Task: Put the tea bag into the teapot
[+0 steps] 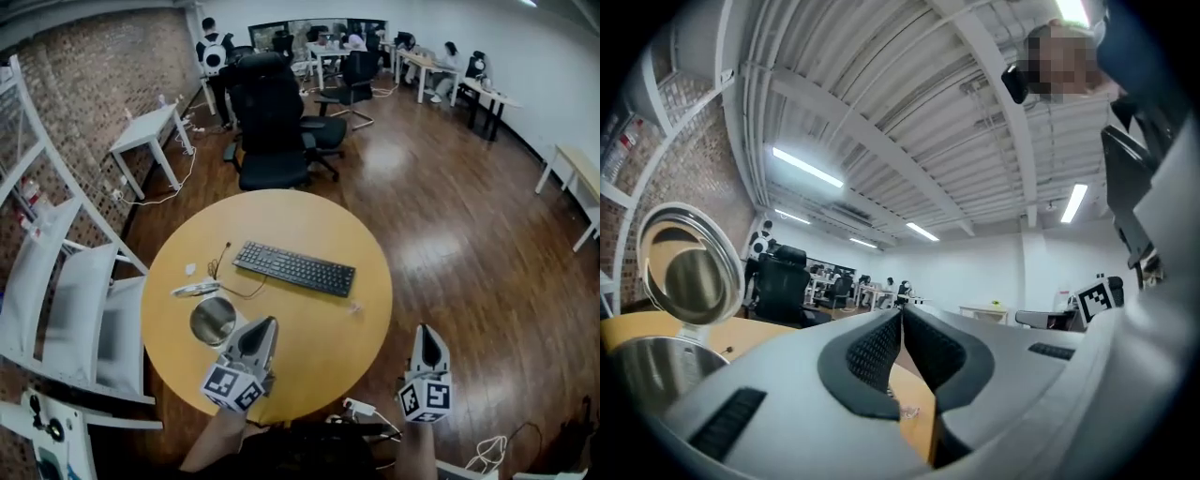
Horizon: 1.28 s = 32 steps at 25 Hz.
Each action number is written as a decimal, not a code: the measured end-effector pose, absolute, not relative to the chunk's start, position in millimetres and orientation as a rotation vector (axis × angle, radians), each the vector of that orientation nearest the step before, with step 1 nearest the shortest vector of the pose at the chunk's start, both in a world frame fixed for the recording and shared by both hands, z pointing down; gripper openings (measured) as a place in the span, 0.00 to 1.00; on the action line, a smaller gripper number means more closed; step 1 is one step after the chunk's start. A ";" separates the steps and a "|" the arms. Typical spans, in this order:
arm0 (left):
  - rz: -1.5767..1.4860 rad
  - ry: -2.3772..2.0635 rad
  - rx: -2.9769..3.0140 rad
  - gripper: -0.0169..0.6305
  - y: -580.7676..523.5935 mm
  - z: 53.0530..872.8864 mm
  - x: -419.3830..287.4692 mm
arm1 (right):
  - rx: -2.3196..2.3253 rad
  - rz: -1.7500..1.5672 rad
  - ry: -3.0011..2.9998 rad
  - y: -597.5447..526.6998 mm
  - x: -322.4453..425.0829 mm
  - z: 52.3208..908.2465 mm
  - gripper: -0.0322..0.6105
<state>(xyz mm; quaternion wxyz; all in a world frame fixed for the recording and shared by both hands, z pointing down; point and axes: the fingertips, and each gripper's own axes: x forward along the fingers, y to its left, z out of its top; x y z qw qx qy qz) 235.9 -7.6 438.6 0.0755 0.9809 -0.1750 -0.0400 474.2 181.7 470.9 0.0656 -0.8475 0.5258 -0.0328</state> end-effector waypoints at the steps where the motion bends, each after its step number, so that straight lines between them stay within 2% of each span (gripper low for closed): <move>1: -0.128 -0.554 2.941 0.03 -10.9 438.5 231.8 | -2.541 -0.109 1.621 169.8 472.4 473.3 0.07; 7: -0.137 -0.685 2.902 0.03 -21.2 451.6 211.8 | -2.520 -0.171 1.769 125.7 464.6 486.3 0.07; 16: -0.032 -0.705 2.804 0.03 -32.0 493.0 234.5 | -2.584 -0.317 1.824 107.4 482.0 528.5 0.07; 17: -0.007 -0.713 2.791 0.03 -34.5 499.3 236.5 | -2.587 -0.353 1.823 105.5 484.0 535.1 0.08; 20: 0.034 -0.734 2.758 0.03 -39.5 513.9 241.5 | -2.574 -0.450 1.880 94.9 485.9 558.7 0.23; 23: 0.087 -0.751 2.729 0.03 -43.3 530.0 245.8 | -2.564 -0.541 1.976 79.3 484.6 585.5 0.32; 32: 0.246 -0.815 2.653 0.03 -59.8 575.7 246.9 | -2.550 -0.661 2.260 25.1 480.9 637.9 0.34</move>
